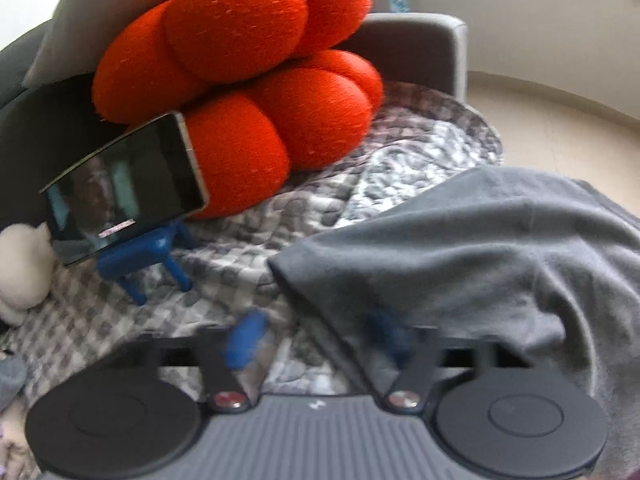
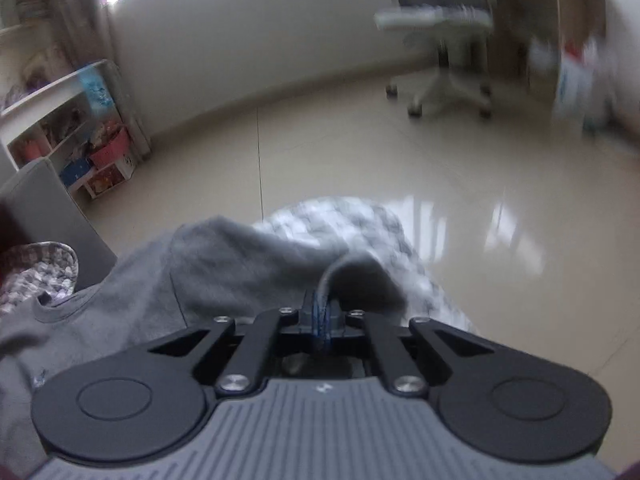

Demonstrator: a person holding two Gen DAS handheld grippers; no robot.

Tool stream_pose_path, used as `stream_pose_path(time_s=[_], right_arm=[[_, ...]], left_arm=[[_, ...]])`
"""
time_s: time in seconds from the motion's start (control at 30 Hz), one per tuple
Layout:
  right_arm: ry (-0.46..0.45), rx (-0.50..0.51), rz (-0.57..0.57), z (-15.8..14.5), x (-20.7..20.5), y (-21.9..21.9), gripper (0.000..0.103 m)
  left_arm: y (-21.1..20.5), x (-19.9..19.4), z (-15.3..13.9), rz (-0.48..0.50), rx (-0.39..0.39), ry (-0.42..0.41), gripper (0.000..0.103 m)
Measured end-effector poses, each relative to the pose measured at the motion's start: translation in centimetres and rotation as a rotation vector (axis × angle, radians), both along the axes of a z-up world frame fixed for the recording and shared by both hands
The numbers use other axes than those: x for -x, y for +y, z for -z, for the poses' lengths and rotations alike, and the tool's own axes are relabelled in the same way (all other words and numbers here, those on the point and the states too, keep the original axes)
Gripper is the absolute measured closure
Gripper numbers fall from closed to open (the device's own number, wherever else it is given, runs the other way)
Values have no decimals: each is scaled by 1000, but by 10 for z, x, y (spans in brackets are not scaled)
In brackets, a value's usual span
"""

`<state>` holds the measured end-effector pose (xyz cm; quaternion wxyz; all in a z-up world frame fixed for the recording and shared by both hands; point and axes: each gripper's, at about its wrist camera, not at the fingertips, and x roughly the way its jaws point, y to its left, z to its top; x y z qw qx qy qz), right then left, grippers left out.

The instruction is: Fold clothes

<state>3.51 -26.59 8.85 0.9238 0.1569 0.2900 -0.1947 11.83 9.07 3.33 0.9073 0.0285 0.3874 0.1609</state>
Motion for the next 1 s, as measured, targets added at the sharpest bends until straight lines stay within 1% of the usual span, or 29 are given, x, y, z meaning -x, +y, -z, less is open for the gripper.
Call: stream_pose_path(time_s=[0.03, 0.07, 0.1, 0.17, 0.2, 0.27, 0.33, 0.37, 0.4, 0.43, 0.47, 0.5, 0.53, 0.57, 0.6, 0.63, 0.67, 0.7, 0.73, 0.77, 0.8, 0.83, 0.87, 0.93, 1.0], right_arm=[[-52, 69, 10, -12, 5, 4, 100], [-116, 152, 20, -25, 12, 10, 100], [-176, 227, 25, -38, 19, 16, 100], [-241, 328, 27, -51, 23, 26, 100], [-221, 350, 32, -49, 22, 26, 100], [-115, 357, 43, -29, 10, 19, 100], [3, 320, 43, 1, 1, 12, 100], [54, 297, 39, 14, -2, 9, 100], [86, 275, 37, 23, -5, 7, 100], [72, 252, 43, 21, -3, 6, 99], [40, 217, 55, 15, 0, 4, 90], [9, 181, 66, 8, 3, 2, 88], [-16, 145, 75, 1, 5, 0, 87], [-26, 113, 72, -3, 5, -3, 85], [-14, 92, 64, -2, 2, -3, 77], [11, 80, 52, 1, -3, 0, 71], [38, 74, 36, 4, -7, 3, 64], [73, 80, 13, 9, -11, 6, 64], [108, 87, -10, 13, -16, 10, 64], [131, 100, -31, 16, -19, 13, 66], [127, 127, -43, 16, -19, 16, 82], [120, 151, -48, 15, -17, 18, 95], [105, 169, -51, 13, -14, 19, 101], [46, 182, -47, 5, -9, 19, 101], [-14, 210, -39, -4, -4, 18, 101]], left_arm=[[1, 0, 0, 2, 6, -6, 100], [2, 0, -2, -1, 9, -18, 103], [4, 1, -4, -2, 9, -40, 103], [8, 1, -9, -2, 4, -75, 103], [9, 0, -10, -8, -1, -86, 103], [13, -1, -11, -20, 3, -90, 103], [16, -1, -12, -22, 33, -83, 103], [18, 0, -12, -18, 53, -75, 101], [21, 1, -12, -13, 78, -64, 96], [23, 2, -13, -13, 104, -55, 90], [26, 3, -13, -19, 125, -48, 69], [28, 4, -14, -30, 146, -47, 47], [30, 6, -15, -42, 166, -52, 41], [29, 6, -14, -41, 186, -54, 40], [27, 5, -13, -34, 207, -52, 40], [25, 4, -11, -26, 228, -49, 40], [21, 2, -8, -20, 229, -44, 40], [17, 0, -3, -15, 215, -36, 47], [12, -2, 1, -10, 202, -29, 57], [9, -3, 4, -10, 183, -28, 77], [7, -3, 5, -13, 162, -31, 89], [7, -4, 4, -18, 150, -38, 96], [9, -4, 1, -21, 149, -51, 101], [14, -3, -4, -18, 151, -77, 101], [19, -1, -9, -20, 123, -100, 101]])
